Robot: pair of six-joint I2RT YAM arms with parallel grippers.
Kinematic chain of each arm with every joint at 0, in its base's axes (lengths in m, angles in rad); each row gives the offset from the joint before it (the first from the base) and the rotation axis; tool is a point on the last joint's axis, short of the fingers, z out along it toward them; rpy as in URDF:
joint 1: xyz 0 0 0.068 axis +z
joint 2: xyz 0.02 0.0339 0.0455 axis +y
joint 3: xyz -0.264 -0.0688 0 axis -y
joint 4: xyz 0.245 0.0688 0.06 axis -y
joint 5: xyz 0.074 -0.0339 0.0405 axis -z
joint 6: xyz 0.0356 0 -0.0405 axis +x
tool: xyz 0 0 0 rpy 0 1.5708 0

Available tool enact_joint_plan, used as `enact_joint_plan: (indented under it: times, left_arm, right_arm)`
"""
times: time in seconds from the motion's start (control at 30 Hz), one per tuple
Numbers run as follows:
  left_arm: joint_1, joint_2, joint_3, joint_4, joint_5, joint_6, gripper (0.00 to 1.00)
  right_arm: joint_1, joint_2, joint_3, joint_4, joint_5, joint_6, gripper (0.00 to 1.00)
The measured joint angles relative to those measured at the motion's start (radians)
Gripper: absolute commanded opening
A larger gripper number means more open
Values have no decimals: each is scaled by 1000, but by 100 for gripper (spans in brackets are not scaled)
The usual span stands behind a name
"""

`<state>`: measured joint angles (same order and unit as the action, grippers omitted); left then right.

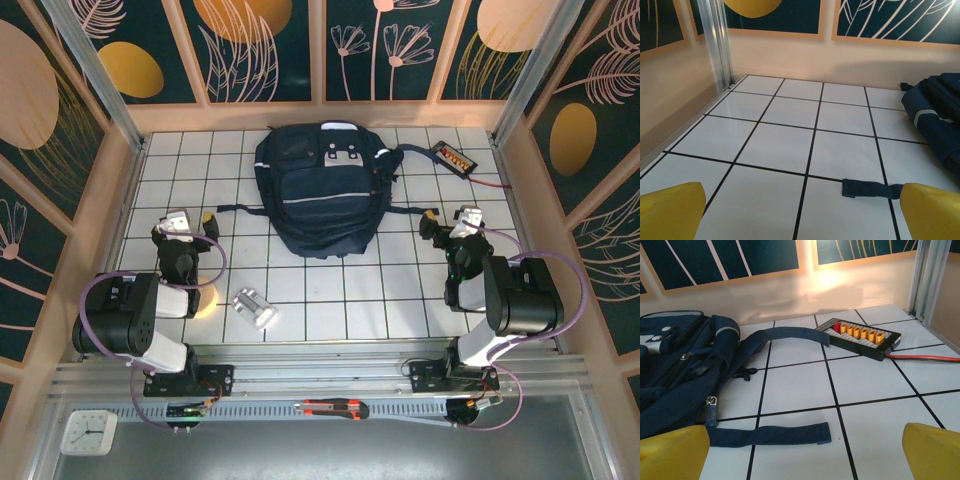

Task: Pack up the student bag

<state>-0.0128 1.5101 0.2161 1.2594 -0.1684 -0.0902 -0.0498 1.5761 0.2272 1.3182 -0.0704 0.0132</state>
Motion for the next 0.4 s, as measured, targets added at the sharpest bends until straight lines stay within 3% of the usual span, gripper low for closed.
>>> enact_joint_plan:
  times: [0.4]
  left_arm:
    - [0,0,0,0,3,0,99]
  right_arm:
    - [2,0,0,-6,2,0,99]
